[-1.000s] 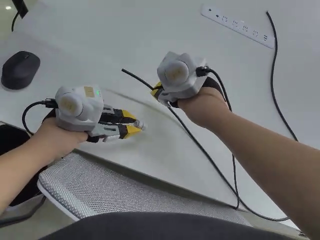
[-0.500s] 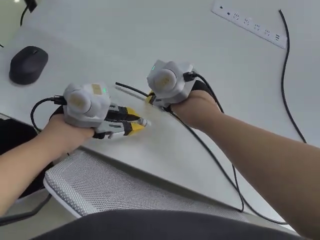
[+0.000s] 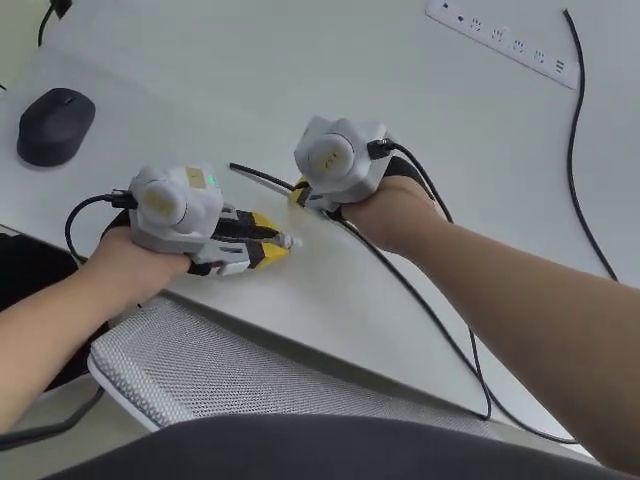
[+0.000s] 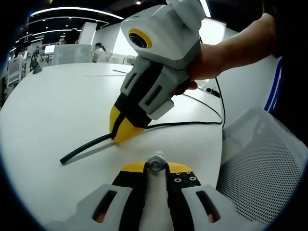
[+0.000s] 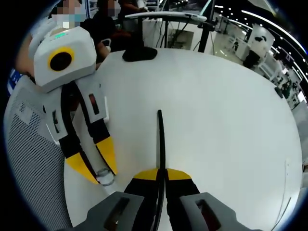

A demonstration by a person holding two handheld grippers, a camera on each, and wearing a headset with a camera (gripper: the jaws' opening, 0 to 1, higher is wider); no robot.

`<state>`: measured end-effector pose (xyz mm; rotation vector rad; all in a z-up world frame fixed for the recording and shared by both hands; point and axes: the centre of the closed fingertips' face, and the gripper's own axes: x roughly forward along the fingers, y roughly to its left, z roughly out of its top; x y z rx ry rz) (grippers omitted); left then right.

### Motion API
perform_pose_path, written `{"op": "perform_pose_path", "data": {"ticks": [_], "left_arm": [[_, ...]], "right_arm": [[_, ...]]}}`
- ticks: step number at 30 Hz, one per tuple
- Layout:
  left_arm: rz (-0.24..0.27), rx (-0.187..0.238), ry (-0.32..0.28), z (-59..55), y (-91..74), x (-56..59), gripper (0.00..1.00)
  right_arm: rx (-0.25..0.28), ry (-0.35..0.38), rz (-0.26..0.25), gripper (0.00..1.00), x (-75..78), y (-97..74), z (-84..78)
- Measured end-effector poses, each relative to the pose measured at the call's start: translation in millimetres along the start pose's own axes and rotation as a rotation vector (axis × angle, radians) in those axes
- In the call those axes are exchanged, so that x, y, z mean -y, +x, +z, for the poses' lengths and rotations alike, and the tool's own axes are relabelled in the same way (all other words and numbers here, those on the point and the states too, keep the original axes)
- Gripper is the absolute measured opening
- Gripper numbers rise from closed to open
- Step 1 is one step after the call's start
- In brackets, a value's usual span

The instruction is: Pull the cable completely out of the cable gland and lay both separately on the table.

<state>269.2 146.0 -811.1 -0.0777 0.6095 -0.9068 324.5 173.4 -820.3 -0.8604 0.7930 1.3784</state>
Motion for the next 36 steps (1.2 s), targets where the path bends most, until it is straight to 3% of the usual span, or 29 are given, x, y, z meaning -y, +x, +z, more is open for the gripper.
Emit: {"op": "perform_pose_path", "data": {"ticks": [8,15,20,25,28,31,36], "left_arm": [[0.0,-0.02,0.029,-1.7,1.2,-0.3,0.16],[0.0,-0.063,0.052,-5.4,1.4,2.6,0.16],[0.003,-0.072,0.065,-6.9,1.0,2.9,0.16],[0.005,-0.079,0.08,-6.8,0.9,4.0,0.17],[0.029,-0.066,0.079,-3.0,-1.6,0.1,0.21],[0.023,-0.067,0.083,-1.0,-3.5,1.8,0.21],[0.021,-0.08,0.086,0.0,-5.3,1.7,0.23]], "right_arm": [[0.0,-0.014,-0.001,0.0,-1.2,-1.5,0.9],[0.0,-0.005,0.0,0.01,-2.6,-1.5,1.1],[-0.017,-0.058,-0.018,0.05,-4.1,-1.7,1.2],[-0.02,-0.071,-0.026,0.09,-4.5,-2.2,2.1],[-0.015,-0.071,-0.056,0.09,1.0,-7.8,3.8],[0.032,0.011,-0.075,0.12,7.5,-17.0,11.1],[0.067,0.048,-0.099,0.18,17.0,-36.3,13.0]]}}
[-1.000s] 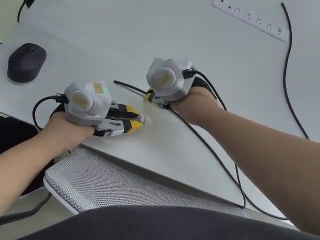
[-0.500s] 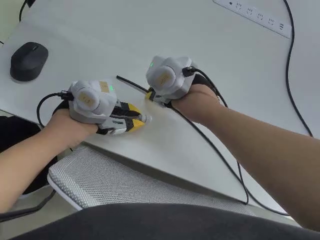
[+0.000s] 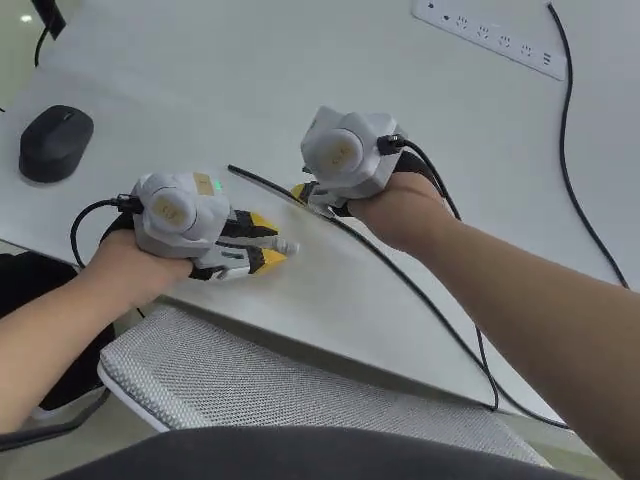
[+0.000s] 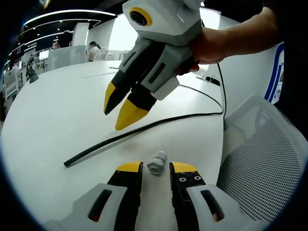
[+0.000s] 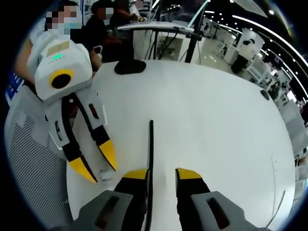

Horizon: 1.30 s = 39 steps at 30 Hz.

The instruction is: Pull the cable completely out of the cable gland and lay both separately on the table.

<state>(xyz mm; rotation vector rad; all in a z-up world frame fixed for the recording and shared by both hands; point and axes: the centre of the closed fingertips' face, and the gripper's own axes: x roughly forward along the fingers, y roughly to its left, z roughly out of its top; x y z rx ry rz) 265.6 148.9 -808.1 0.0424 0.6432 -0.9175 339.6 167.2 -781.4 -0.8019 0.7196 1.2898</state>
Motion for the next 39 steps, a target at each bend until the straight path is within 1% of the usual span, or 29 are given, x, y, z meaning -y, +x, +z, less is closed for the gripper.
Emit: {"op": "perform_pose_path", "data": {"ticks": [1,2,3,4,6,9,11,12,13,14,16,17,19,23,26,28,31,34,35,36,38,39], "left_arm": [[0.0,0.0,0.0,0.6,-0.6,0.0,0.24],[0.0,0.001,0.002,2.2,-1.9,1.0,0.24],[0.001,0.004,0.007,4.7,-3.9,2.0,0.24],[0.003,0.005,0.006,7.1,-5.7,2.6,0.24],[0.006,0.022,-0.002,14.8,-10.5,3.8,0.25],[0.01,0.037,-0.003,22.3,-16.5,5.6,0.27],[0.009,0.052,-0.018,27.7,-20.5,7.2,0.29],[0.003,0.093,-0.071,36.8,-23.2,9.3,0.3],[0.004,0.12,-0.081,43.0,-26.0,9.3,0.3],[0.008,0.138,-0.087,47.7,-28.7,8.3,0.31],[0.015,0.14,-0.091,52.0,-33.8,7.5,0.33],[0.018,0.148,-0.099,55.5,-36.4,7.6,0.34],[0.017,0.167,-0.116,61.5,-39.9,8.1,0.36],[0.022,0.163,-0.106,65.7,-45.3,10.7,0.4],[0.024,0.16,-0.103,67.9,-51.9,14.1,0.43],[0.02,0.151,-0.106,67.4,-57.1,18.0,0.45],[0.017,0.138,-0.101,65.3,-65.6,24.3,0.48],[0.018,0.135,-0.101,64.6,-73.2,28.5,0.51],[0.019,0.135,-0.1,64.8,-75.2,29.3,0.52],[0.021,0.133,-0.103,64.0,-78.2,28.8,0.53],[0.029,0.14,-0.105,66.3,-82.6,29.3,0.56],[0.033,0.146,-0.108,68.2,-85.4,29.8,0.57]], "right_arm": [[0.007,0.029,0.002,0.2,0.6,-2.8,-0.3],[0.018,0.077,0.01,0.23,0.0,-6.1,0.0],[0.049,0.125,0.019,0.25,0.6,-12.0,2.2],[0.068,0.125,0.012,0.27,3.1,-16.6,3.0],[0.079,0.143,0.009,0.3,6.1,-27.9,-0.3],[0.099,0.153,0.0,0.36,8.0,-43.5,-5.7],[0.116,0.163,-0.013,0.38,10.7,-55.3,-9.0],[0.126,0.172,-0.022,0.39,12.5,-62.3,-10.9],[0.13,0.177,-0.026,0.4,13.5,-66.9,-12.3],[0.138,0.183,-0.032,0.41,14.9,-71.7,-13.3],[0.17,0.229,-0.048,0.43,18.5,-84.0,-14.2],[0.183,0.249,-0.052,0.44,19.4,-90.9,-15.3],[0.197,0.256,-0.067,0.45,20.4,-103.1,-17.3],[0.218,0.261,-0.084,0.5,17.4,-122.8,-21.3],[0.25,0.286,-0.096,0.53,12.2,-141.5,-25.7],[0.266,0.305,-0.103,0.55,7.0,-152.9,-30.7],[0.279,0.334,-0.116,0.57,0.5,-164.9,-39.1],[0.323,0.413,-0.14,0.6,-5.3,-178.4,-47.6],[0.339,0.442,-0.15,0.6,-4.8,-182.6,-54.5],[0.345,0.455,-0.165,0.62,-6.1,-187.4,-60.8],[0.392,0.468,-0.203,0.63,-4.5,-196.0,-64.3],[0.42,0.492,-0.216,0.63,-4.3,-201.7,-68.6]]}}
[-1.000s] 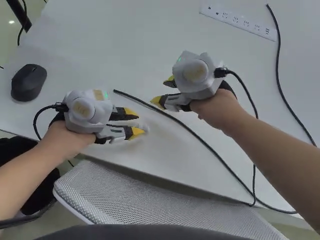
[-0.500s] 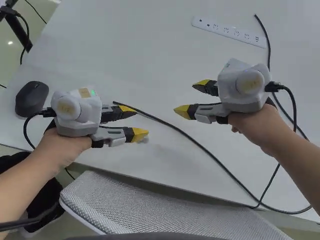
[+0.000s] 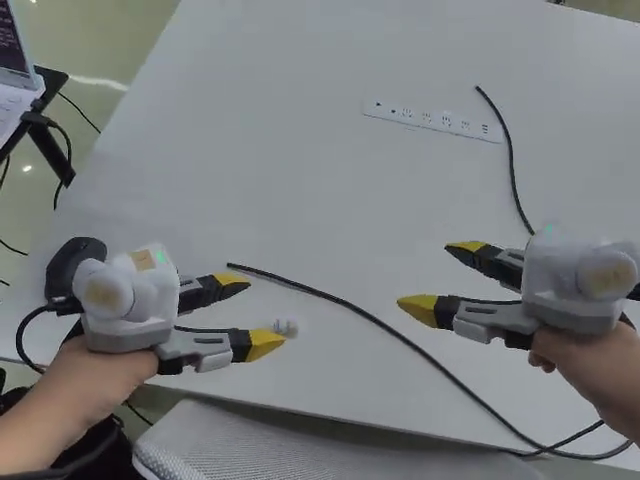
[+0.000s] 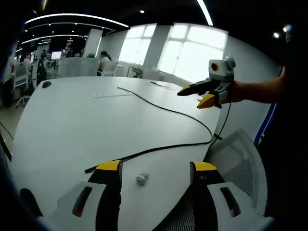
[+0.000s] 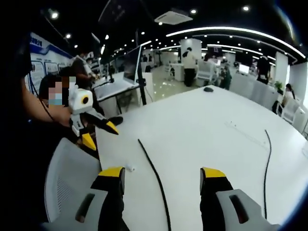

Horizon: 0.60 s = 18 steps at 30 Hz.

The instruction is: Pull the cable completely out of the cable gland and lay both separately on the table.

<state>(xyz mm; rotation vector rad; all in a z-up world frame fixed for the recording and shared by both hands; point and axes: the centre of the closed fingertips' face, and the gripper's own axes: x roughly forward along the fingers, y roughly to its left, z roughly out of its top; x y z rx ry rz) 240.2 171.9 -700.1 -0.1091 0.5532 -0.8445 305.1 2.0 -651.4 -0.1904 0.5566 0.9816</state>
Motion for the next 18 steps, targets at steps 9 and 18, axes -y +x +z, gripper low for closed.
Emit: {"op": "perform_pose_path", "data": {"ticks": [9,18], "left_arm": [[0.006,-0.003,0.033,2.1,-13.6,6.9,0.66],[0.012,-0.051,0.027,-11.0,-23.3,6.5,0.75]], "right_arm": [[0.003,0.05,-0.03,0.73,-4.0,-29.1,-37.3],[-0.073,0.082,-0.026,0.81,-17.3,-45.8,-89.8]]}}
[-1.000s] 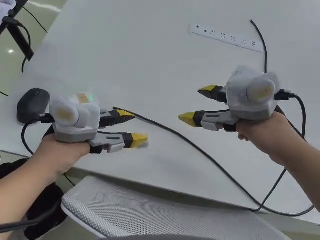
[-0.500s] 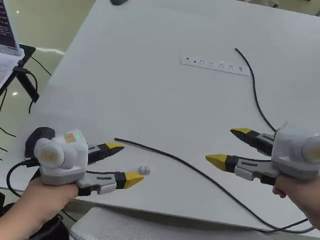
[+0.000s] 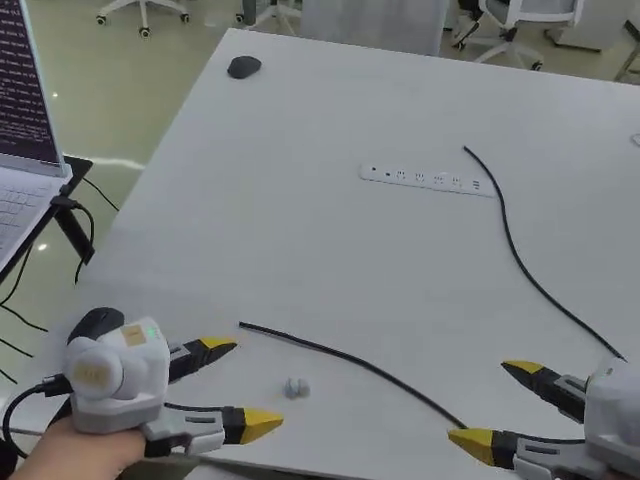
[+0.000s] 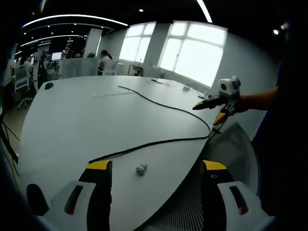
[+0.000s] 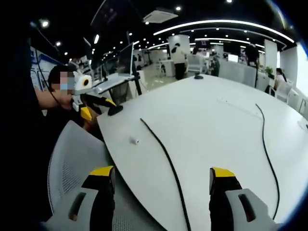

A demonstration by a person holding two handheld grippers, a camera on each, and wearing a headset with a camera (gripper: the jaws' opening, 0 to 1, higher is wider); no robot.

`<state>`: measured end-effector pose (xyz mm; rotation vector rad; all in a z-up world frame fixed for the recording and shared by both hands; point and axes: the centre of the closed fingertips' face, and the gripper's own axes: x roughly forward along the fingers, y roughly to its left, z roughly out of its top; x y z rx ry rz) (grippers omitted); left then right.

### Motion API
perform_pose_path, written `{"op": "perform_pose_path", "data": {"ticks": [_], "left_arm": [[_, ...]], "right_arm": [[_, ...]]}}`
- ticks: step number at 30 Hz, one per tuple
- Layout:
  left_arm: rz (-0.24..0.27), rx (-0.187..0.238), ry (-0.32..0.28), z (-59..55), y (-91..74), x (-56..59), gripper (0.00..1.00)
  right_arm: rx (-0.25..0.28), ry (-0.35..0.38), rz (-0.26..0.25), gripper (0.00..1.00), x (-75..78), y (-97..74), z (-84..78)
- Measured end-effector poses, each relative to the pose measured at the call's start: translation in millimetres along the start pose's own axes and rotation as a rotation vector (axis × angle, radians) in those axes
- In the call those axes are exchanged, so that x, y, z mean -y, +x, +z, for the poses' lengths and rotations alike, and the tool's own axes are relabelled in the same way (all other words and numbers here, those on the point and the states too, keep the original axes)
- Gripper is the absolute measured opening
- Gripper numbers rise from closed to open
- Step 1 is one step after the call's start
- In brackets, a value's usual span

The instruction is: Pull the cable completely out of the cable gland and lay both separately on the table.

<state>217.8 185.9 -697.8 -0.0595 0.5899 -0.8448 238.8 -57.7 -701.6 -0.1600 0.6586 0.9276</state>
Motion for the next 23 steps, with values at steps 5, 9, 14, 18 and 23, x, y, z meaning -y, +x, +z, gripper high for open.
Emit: {"op": "perform_pose_path", "data": {"ticks": [5,9,14,18,23], "left_arm": [[-0.008,-0.079,0.05,-16.2,0.6,1.2,0.82],[-0.003,-0.091,0.043,-21.6,1.8,-0.7,0.83],[-0.011,-0.121,0.061,-28.3,4.7,2.0,0.87],[-0.024,-0.122,0.052,-28.8,6.2,4.3,0.94],[-0.021,-0.134,0.028,-29.2,9.1,1.4,0.98]], "right_arm": [[-0.041,0.021,-0.002,0.84,2.5,1.4,-19.8],[-0.094,-0.015,0.021,0.87,-2.0,4.0,-32.0],[-0.1,-0.016,0.034,0.93,-2.9,4.6,-36.0],[-0.113,-0.012,0.056,0.97,-10.5,5.4,-39.5],[-0.125,0.0,0.062,0.99,-8.8,6.3,-41.4]]}}
